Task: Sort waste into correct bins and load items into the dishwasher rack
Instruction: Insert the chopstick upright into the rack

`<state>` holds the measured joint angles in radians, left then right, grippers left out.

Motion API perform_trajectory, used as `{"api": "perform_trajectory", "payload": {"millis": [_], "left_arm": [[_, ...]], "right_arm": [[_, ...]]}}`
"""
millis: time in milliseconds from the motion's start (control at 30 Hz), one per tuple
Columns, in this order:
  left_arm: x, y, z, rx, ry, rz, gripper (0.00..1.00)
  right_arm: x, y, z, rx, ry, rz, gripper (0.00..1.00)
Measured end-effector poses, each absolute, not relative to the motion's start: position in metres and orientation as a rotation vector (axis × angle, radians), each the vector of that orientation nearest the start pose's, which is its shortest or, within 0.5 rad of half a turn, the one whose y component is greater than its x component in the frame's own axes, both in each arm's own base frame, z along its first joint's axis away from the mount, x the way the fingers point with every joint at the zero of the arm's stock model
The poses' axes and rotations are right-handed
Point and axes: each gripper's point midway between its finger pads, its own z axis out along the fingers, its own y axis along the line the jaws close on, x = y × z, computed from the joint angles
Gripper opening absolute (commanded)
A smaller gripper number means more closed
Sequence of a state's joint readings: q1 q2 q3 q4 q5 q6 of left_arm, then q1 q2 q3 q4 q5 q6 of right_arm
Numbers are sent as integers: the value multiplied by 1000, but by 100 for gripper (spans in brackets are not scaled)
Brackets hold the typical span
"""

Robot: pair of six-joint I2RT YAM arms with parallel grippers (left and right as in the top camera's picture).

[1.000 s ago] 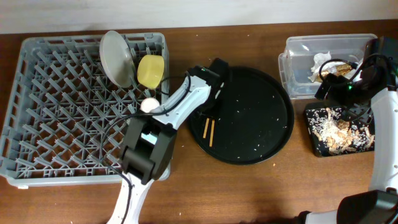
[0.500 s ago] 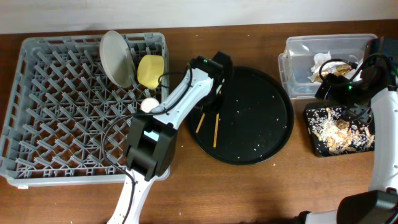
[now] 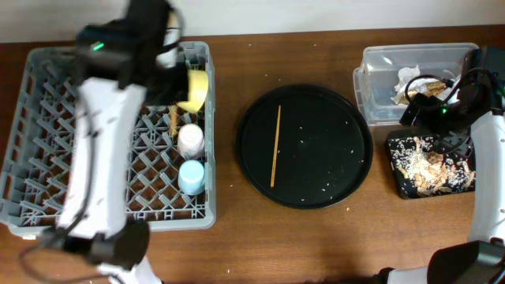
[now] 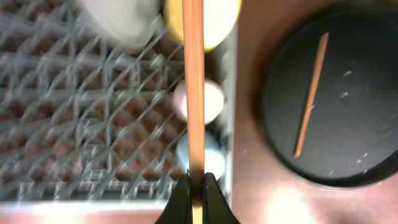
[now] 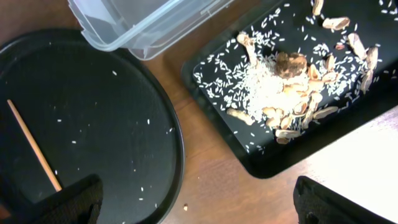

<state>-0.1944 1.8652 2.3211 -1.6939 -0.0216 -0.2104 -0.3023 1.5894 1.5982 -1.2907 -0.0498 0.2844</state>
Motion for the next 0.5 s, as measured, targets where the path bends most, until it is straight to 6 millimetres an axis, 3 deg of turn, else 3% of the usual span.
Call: {"api": "perform_trajectory", "payload": {"millis": [33,67,133,233,300,433,500], "left_arm": [[356,-57,286,-77,2840,-54,0],[346,-49,258,-111,2931,-21,0],[346,-36,186,-157,3068,64,0],[333,-13,129,-213,3157,174,0],[338,9,121,-280,3126,230,0],[340,17,121,-271,3112,273,1],[339,17,121,-260,3119,280,13]], "right_arm": [[328,-93,205,812,2727,68,98],[328,-93,205,812,2728,67,98],[327,-93,204,813,2729,68,98],[328,-93,204,813,2728,68,98],[328,-93,204,813,2728,67,98],[328,-93,204,813,2729,68,98],[328,-93,204,813,2728,68,98]]}}
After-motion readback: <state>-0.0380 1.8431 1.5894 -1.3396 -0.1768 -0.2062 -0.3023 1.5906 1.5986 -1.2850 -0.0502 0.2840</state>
